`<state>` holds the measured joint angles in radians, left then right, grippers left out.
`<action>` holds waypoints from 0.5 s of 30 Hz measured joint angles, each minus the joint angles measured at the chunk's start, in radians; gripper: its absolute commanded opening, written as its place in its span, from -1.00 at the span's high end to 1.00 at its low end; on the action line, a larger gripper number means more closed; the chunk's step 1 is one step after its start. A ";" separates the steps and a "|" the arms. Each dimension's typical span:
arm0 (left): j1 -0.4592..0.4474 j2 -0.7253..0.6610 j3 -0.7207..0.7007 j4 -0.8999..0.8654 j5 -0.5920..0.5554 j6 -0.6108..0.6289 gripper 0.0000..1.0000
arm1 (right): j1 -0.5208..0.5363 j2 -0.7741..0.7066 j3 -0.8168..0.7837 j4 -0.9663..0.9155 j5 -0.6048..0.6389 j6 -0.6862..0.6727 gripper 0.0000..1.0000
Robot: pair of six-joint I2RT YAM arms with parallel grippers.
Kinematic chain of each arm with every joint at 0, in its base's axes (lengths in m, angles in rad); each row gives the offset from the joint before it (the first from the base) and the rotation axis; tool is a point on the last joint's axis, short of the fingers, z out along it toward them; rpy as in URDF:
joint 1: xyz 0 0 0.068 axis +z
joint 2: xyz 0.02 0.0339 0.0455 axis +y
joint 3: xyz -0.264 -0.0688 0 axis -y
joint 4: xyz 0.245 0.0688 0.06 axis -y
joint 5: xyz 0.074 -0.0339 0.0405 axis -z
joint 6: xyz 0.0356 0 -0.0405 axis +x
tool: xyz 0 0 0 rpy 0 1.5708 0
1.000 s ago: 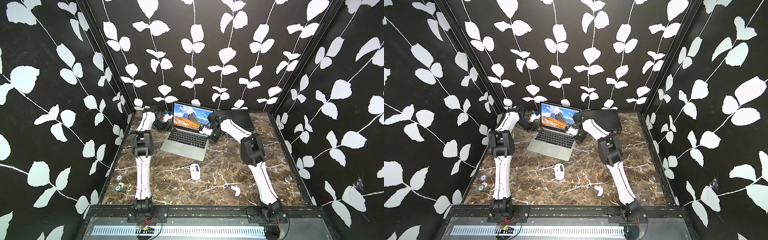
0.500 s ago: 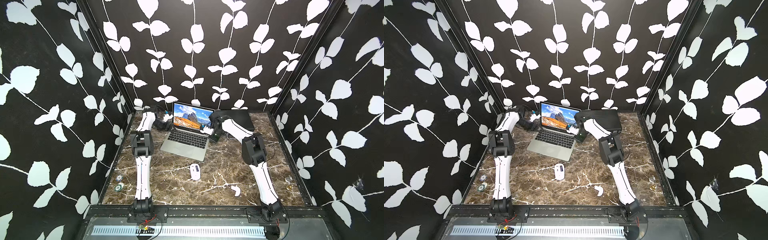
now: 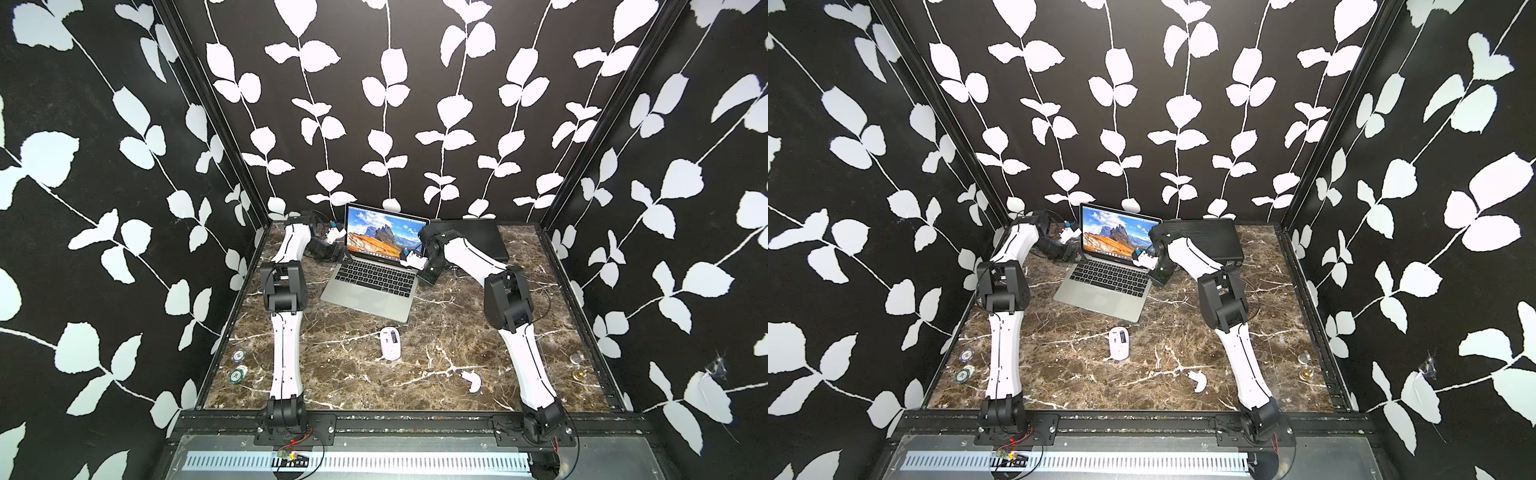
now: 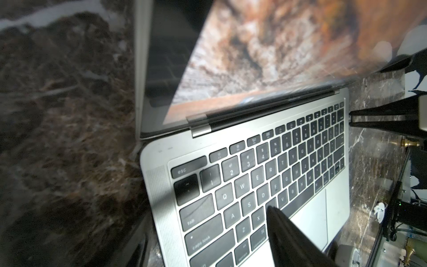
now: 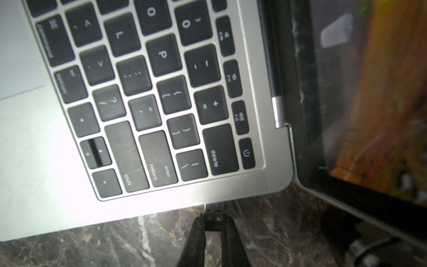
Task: Insert the wireless mouse receiver into the laptop
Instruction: Insert the USB plug into the USB port.
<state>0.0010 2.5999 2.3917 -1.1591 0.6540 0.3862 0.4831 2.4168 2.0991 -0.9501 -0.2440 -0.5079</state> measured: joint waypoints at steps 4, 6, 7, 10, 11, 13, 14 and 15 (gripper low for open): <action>0.000 0.002 0.003 -0.002 0.000 0.000 -0.57 | 0.000 -0.009 -0.019 0.003 -0.004 -0.003 1.00; 0.000 0.002 0.003 -0.002 0.000 0.000 -0.57 | 0.000 -0.011 -0.020 0.003 -0.005 -0.005 1.00; 0.000 0.002 0.003 -0.002 0.000 0.000 -0.57 | 0.000 -0.013 -0.020 0.002 -0.005 -0.006 1.00; 0.000 0.002 0.003 -0.002 0.000 0.000 -0.57 | 0.000 -0.021 -0.025 0.003 -0.005 -0.008 1.00; 0.000 0.002 0.003 -0.002 0.000 0.000 -0.57 | 0.000 -0.025 -0.027 0.003 -0.005 -0.009 1.00; 0.000 0.002 0.003 -0.002 0.000 0.000 -0.57 | 0.000 -0.028 -0.028 0.005 -0.005 -0.009 1.00; 0.000 0.002 0.003 -0.002 0.000 0.000 -0.57 | 0.000 -0.028 -0.028 0.006 -0.005 -0.009 1.00; 0.000 0.002 0.003 -0.002 0.000 0.000 -0.57 | 0.000 -0.028 -0.028 0.007 -0.005 -0.009 1.00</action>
<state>0.0010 2.6015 2.3951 -1.1614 0.6544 0.3862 0.4831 2.3886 2.0712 -0.9432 -0.2493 -0.5171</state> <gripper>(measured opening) 0.786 0.132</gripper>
